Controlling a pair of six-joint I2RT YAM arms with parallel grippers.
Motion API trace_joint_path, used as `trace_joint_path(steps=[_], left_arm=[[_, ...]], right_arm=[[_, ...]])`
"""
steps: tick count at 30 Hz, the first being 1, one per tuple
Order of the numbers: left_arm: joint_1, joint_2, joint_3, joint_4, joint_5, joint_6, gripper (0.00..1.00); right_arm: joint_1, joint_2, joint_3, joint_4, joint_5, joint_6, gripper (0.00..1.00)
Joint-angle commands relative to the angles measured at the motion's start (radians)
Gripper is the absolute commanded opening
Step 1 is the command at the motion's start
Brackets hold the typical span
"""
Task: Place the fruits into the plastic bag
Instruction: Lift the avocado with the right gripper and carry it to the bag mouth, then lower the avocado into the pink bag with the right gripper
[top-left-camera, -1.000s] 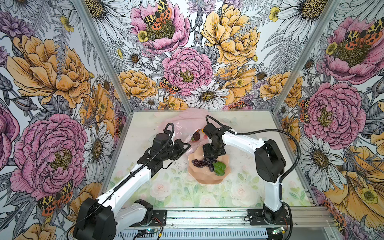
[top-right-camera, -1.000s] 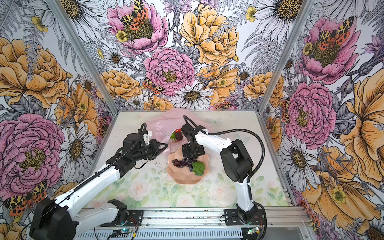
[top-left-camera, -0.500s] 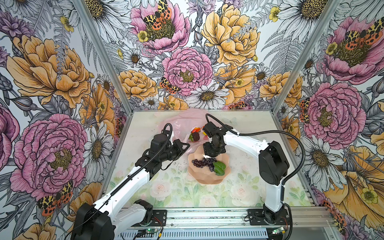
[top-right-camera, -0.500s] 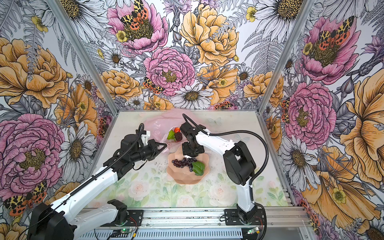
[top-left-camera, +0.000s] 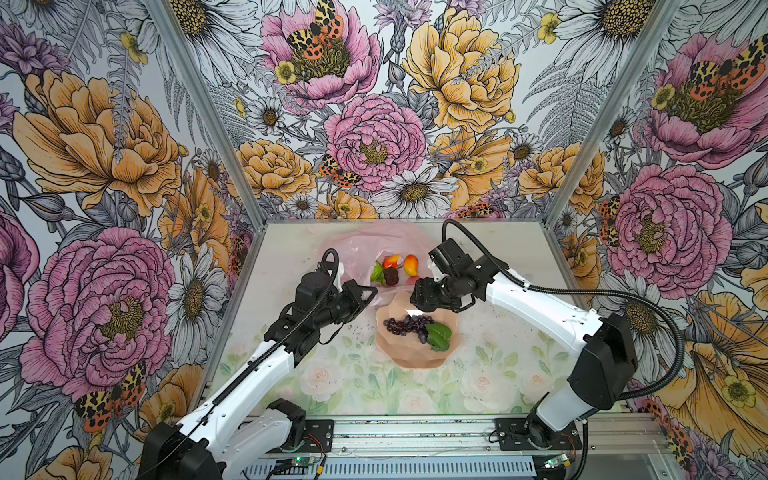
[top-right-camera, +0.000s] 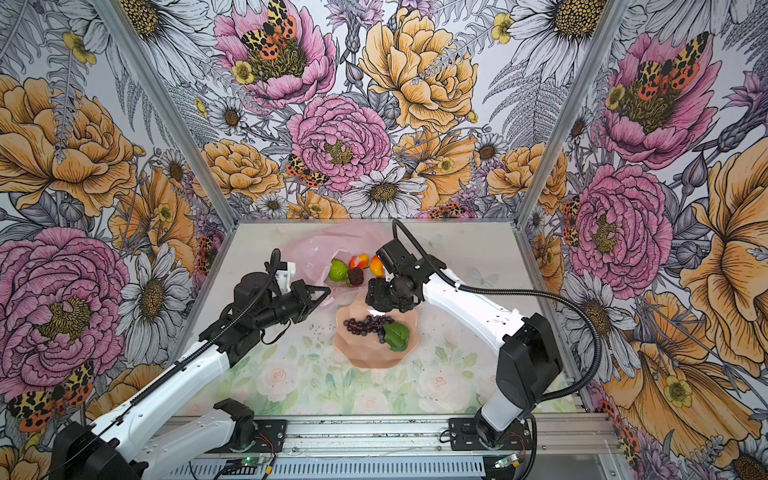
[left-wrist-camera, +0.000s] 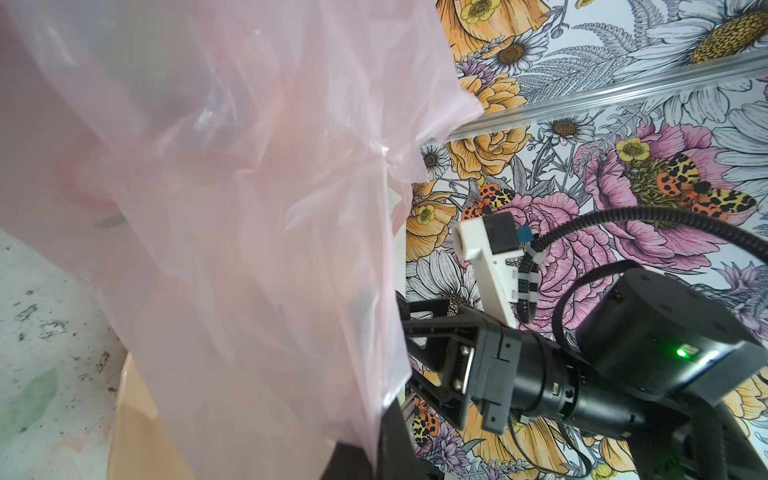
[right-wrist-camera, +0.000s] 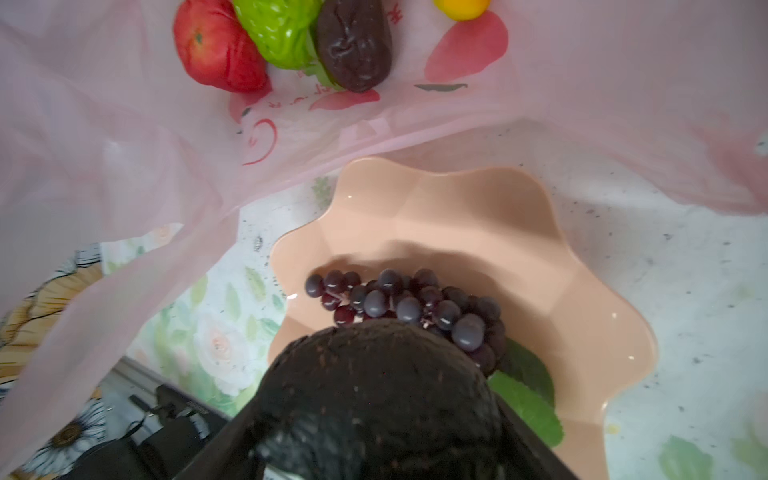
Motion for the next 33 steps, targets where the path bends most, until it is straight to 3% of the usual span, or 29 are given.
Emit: trace_joint_path(steps=[1, 5, 9, 15, 22, 33], left_arm=[[-0.005, -0.026, -0.015, 0.013, -0.025, -0.008, 0.0], [-0.009, -0.041, -0.023, 0.012, -0.027, -0.009, 0.0], [-0.012, -0.052, -0.035, 0.011, -0.024, -0.012, 0.0], [-0.015, -0.056, -0.048, 0.008, -0.016, -0.013, 0.0], [-0.027, -0.031, -0.024, 0.012, -0.018, -0.01, 0.0], [-0.026, 0.015, 0.025, -0.006, 0.007, 0.02, 0.0]], right_arm=[[-0.01, -0.082, -0.075, 0.185, -0.136, 0.231, 0.76], [-0.014, -0.169, -0.231, 0.461, -0.171, 0.537, 0.76], [-0.006, -0.236, -0.383, 0.706, -0.112, 0.821, 0.77], [0.023, -0.265, -0.505, 0.935, 0.013, 1.101, 0.77], [0.026, -0.191, -0.467, 1.033, 0.055, 1.181, 0.78], [0.037, 0.019, -0.342, 1.162, 0.03, 1.221, 0.78]])
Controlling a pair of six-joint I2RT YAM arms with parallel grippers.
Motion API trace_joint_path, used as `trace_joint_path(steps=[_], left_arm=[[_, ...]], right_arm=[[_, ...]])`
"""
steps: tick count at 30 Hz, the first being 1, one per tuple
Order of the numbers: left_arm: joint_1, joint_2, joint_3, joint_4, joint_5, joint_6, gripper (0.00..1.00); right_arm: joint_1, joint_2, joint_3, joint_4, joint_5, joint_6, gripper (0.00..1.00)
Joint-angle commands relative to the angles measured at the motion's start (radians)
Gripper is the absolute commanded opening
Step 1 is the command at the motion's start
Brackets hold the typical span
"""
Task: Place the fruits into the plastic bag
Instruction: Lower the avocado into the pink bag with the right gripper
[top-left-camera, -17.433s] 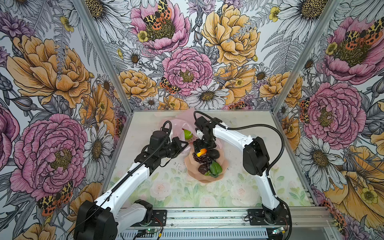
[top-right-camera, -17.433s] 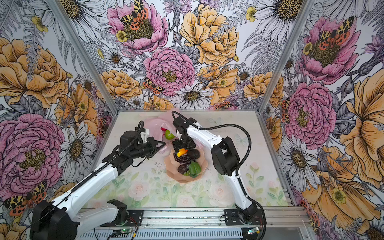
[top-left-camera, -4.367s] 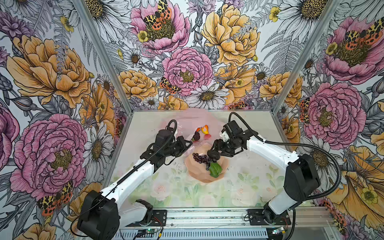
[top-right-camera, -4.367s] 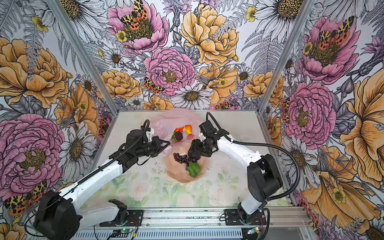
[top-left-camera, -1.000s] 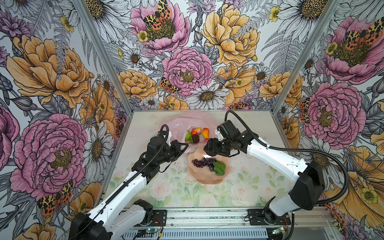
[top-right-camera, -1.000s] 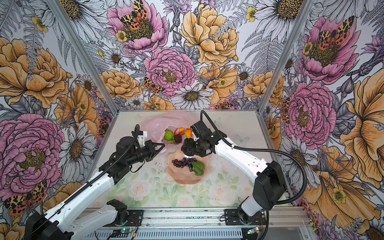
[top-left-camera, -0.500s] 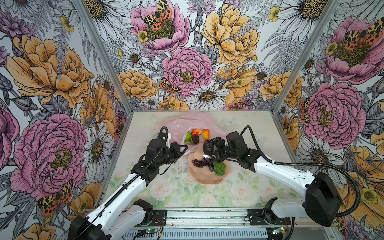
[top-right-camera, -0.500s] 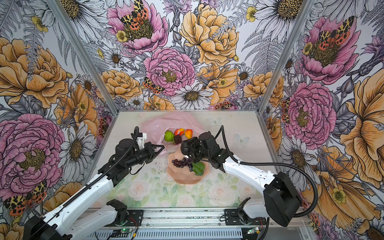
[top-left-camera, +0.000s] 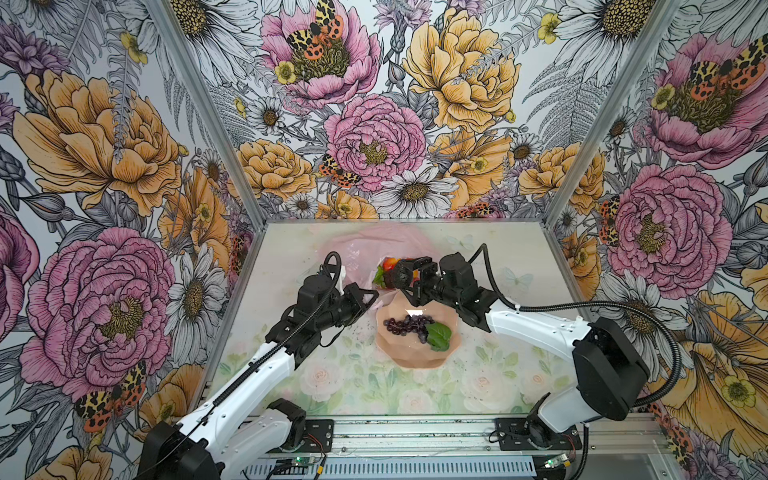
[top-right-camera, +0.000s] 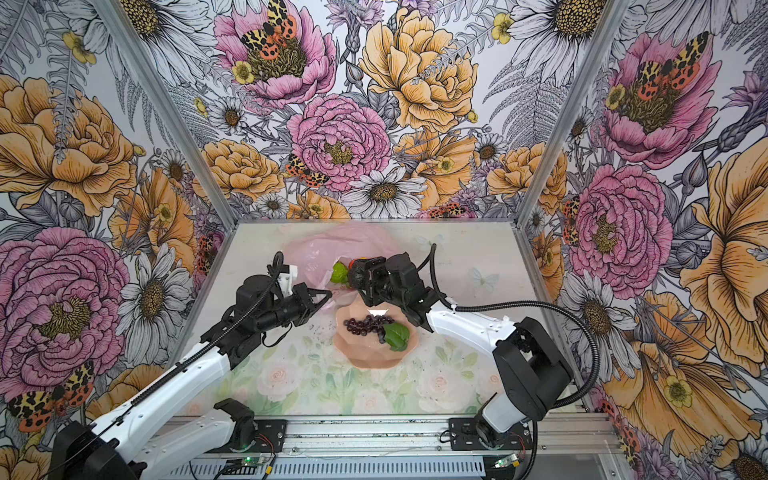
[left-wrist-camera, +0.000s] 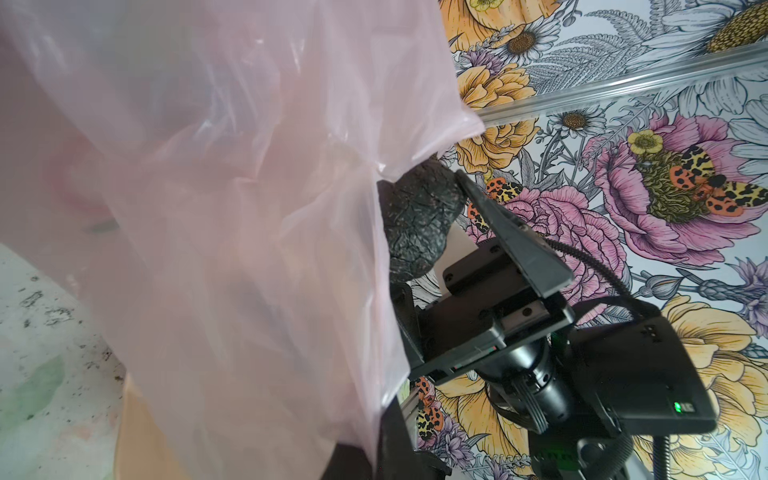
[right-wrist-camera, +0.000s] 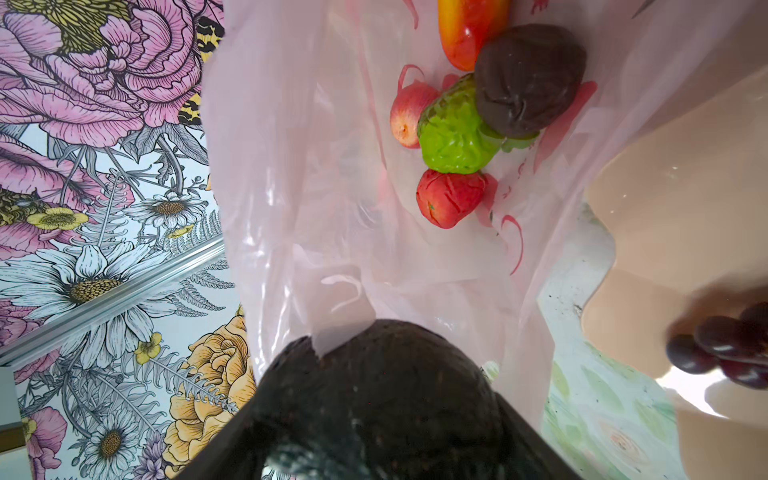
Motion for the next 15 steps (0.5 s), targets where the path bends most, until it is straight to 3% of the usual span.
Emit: trace_joint_path(steps=[1, 15], left_arm=[[-0.002, 0.014, 0.039, -0.004, 0.017, 0.02, 0.0], [0.006, 0.072, 0.102, -0.024, 0.065, 0.042, 0.0]], right_arm=[[0.012, 0.054, 0.063, 0.089, 0.004, 0.028, 0.78], [0.01, 0.317, 0.28, 0.121, -0.005, 0.052, 0.77]])
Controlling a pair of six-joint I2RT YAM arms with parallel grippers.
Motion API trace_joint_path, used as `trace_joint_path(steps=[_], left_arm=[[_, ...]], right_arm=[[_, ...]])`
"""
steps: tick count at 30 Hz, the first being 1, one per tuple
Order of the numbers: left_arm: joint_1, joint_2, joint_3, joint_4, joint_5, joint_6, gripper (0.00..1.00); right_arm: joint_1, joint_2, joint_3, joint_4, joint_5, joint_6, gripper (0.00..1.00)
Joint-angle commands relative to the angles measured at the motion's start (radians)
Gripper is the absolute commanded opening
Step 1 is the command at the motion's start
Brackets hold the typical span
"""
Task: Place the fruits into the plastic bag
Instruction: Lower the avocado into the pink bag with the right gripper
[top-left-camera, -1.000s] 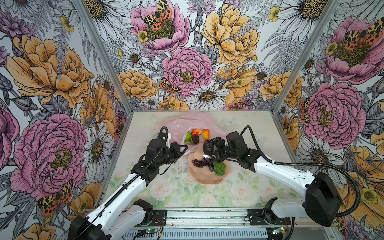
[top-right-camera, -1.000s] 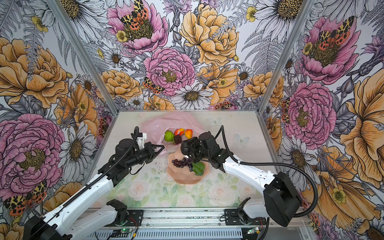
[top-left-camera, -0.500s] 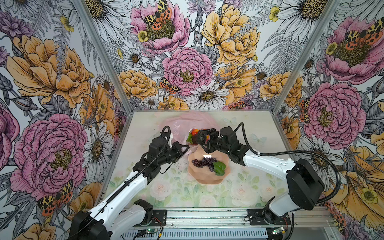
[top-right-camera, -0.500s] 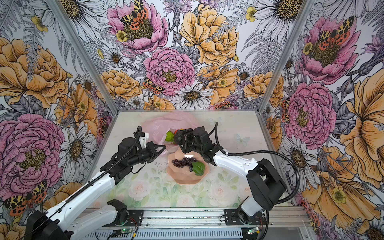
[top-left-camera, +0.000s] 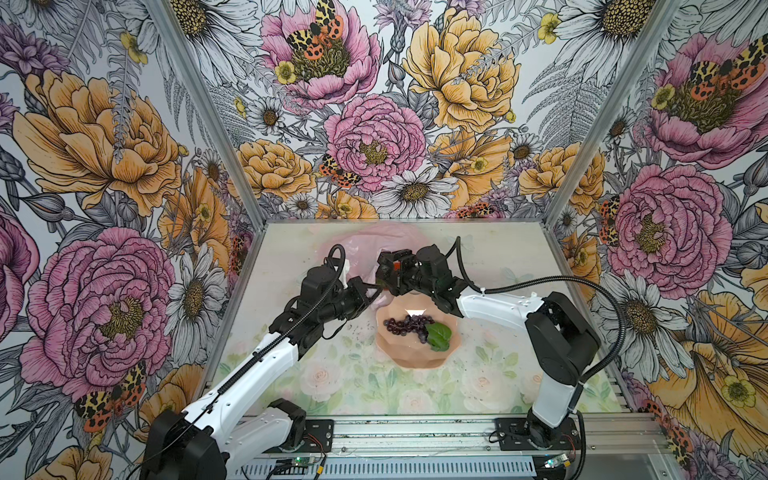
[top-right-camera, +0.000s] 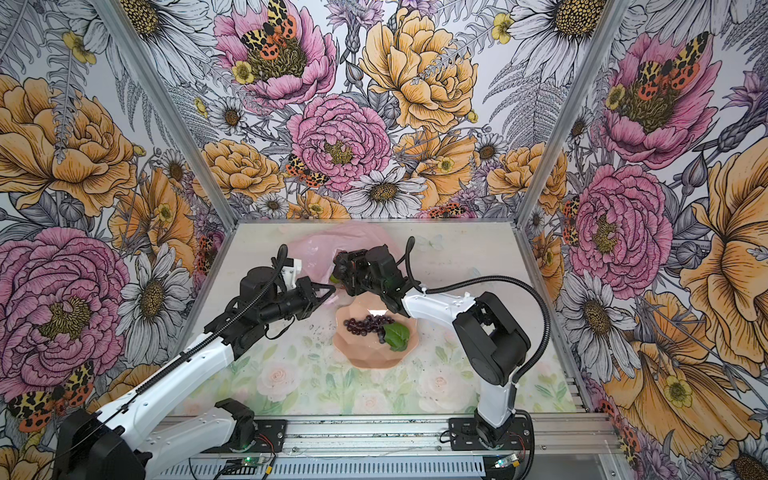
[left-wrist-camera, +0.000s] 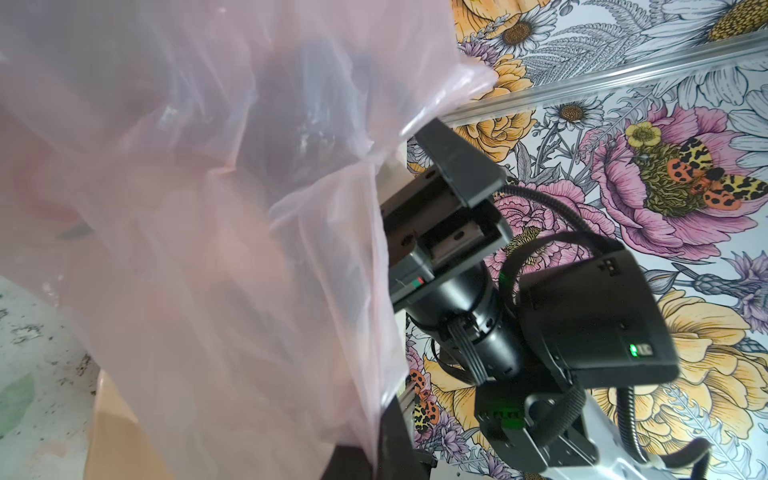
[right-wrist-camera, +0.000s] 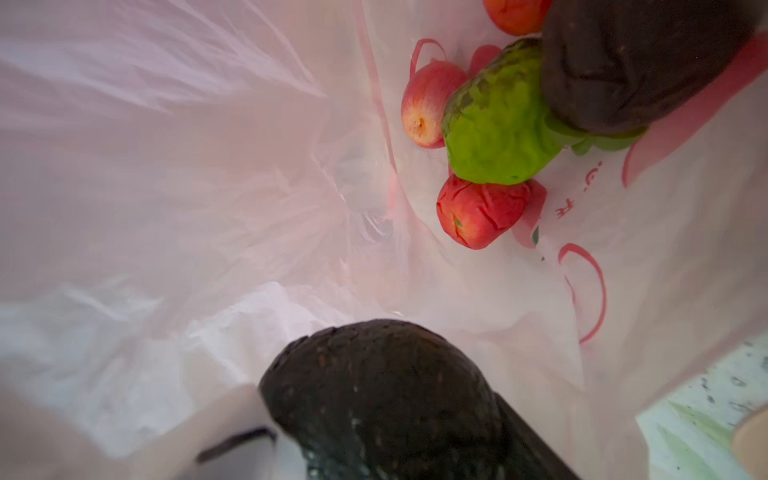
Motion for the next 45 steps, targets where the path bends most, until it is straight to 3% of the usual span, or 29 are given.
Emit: trace_joint_path(steps=[1, 26, 45], left_arm=[[0.006, 0.011, 0.035, -0.009, 0.035, 0.03, 0.0], [0.035, 0.026, 0.091, -0.112, 0.061, 0.03, 0.0], [0.049, 0.058, 0.087, -0.089, 0.061, 0.019, 0.0]], right_arm=[[-0.004, 0.059, 0.082, 0.035, -0.005, 0.009, 0.77], [-0.13, 0.379, 0.368, -0.033, 0.03, -0.008, 0.78], [-0.172, 0.457, 0.409, -0.035, 0.004, -0.012, 0.87]])
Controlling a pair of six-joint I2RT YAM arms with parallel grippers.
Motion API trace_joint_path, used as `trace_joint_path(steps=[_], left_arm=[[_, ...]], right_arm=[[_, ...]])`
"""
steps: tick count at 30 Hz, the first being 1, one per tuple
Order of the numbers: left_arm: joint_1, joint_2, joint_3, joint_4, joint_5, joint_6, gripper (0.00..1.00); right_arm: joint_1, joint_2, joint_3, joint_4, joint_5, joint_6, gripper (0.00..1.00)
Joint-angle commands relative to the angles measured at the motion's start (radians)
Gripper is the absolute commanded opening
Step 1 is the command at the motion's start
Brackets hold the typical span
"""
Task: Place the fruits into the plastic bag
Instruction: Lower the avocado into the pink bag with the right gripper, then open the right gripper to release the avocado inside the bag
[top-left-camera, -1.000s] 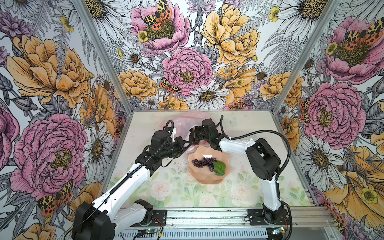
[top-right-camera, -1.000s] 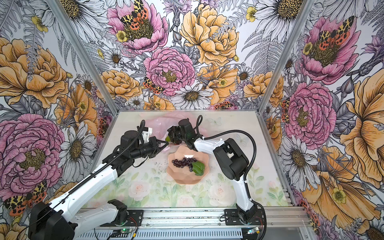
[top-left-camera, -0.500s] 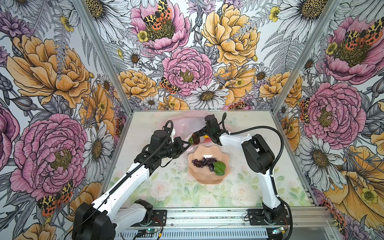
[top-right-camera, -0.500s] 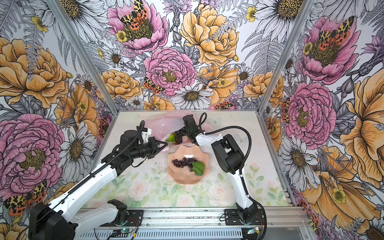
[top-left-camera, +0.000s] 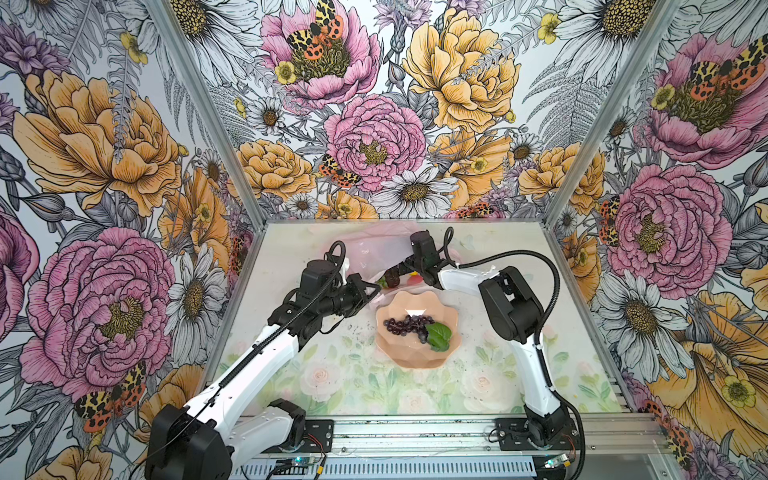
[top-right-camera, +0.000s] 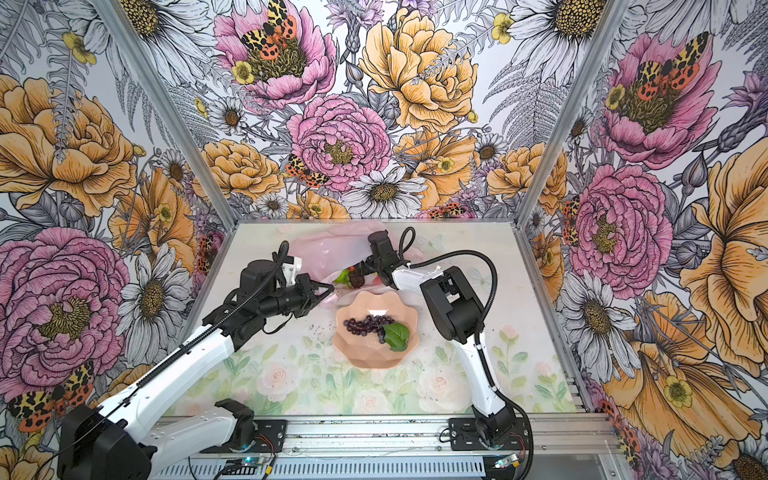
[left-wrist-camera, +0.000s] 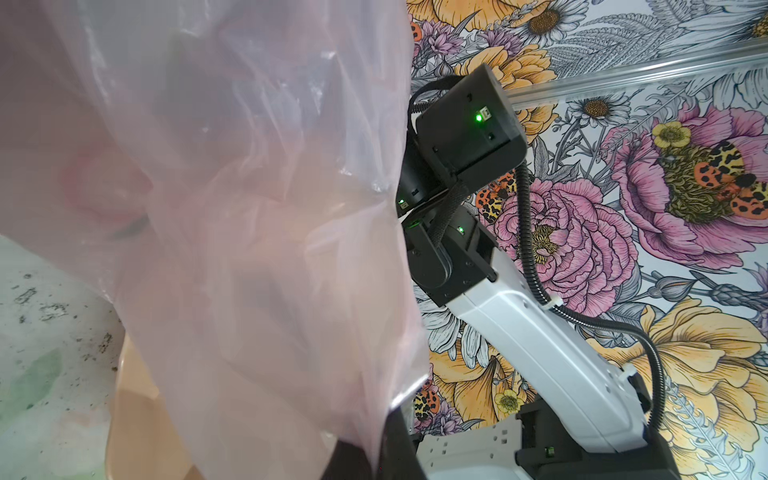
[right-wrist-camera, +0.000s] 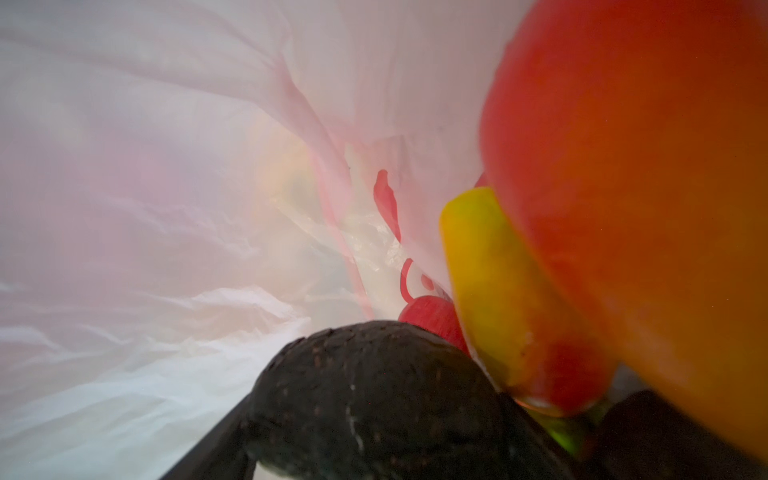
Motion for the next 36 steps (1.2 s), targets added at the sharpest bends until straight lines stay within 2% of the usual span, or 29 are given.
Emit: trace_joint_path(steps=[1, 9, 24, 36], left_arm=[[0.01, 0.016, 0.019, 0.021, 0.018, 0.0, 0.0], [0.01, 0.015, 0.012, 0.026, 0.017, -0.001, 0.0], [0.003, 0.008, 0.002, 0.032, 0.013, -0.009, 0.0], [0.014, -0.034, -0.028, 0.026, -0.003, -0.012, 0.0]], right_arm=[[-0.013, 0.025, 0.024, 0.029, -0.006, -0.013, 0.88], [-0.015, 0.039, 0.04, 0.042, -0.029, -0.014, 0.94], [-0.014, 0.02, 0.016, 0.063, -0.046, -0.015, 0.94], [-0.001, -0.057, -0.04, 0.155, -0.214, -0.081, 0.95]])
